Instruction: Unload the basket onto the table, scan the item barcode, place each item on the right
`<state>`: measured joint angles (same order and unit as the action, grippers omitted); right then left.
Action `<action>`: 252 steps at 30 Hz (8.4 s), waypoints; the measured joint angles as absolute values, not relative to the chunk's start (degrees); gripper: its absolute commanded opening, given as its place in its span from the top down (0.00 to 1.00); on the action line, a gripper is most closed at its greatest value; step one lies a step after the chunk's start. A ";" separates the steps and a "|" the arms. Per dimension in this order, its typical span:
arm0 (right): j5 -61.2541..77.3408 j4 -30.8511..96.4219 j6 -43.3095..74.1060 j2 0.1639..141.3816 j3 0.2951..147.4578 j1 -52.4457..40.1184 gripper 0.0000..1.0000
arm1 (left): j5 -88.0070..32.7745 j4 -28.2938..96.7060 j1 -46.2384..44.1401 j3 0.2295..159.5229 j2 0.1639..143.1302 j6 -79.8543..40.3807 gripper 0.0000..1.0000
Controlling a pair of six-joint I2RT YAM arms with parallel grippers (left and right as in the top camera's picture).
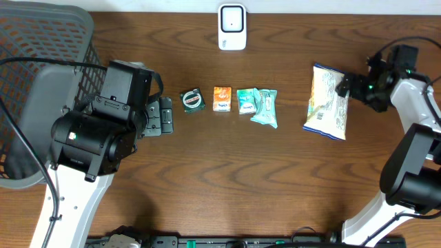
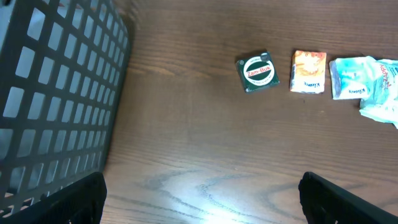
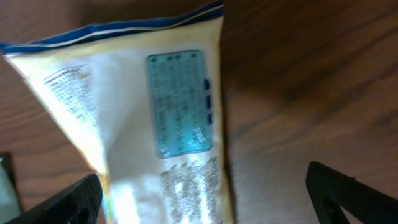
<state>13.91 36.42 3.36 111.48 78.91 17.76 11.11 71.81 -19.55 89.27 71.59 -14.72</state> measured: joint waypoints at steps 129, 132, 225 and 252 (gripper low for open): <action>46.02 -38.89 37.08 98.28 61.89 -11.55 0.99 | 11.11 71.83 -19.55 89.27 71.59 -14.72 0.02; 46.02 -38.89 37.08 98.28 61.89 -11.55 0.99 | 11.11 71.83 -19.55 89.27 71.59 -14.72 0.02; -46.96 15.57 -15.42 107.46 62.22 -5.91 0.92 | 11.11 71.83 -19.55 89.27 71.59 -14.72 0.02; -37.85 21.10 0.73 108.79 68.86 -24.71 0.75 | 11.11 71.83 -19.55 89.27 71.59 -14.72 0.02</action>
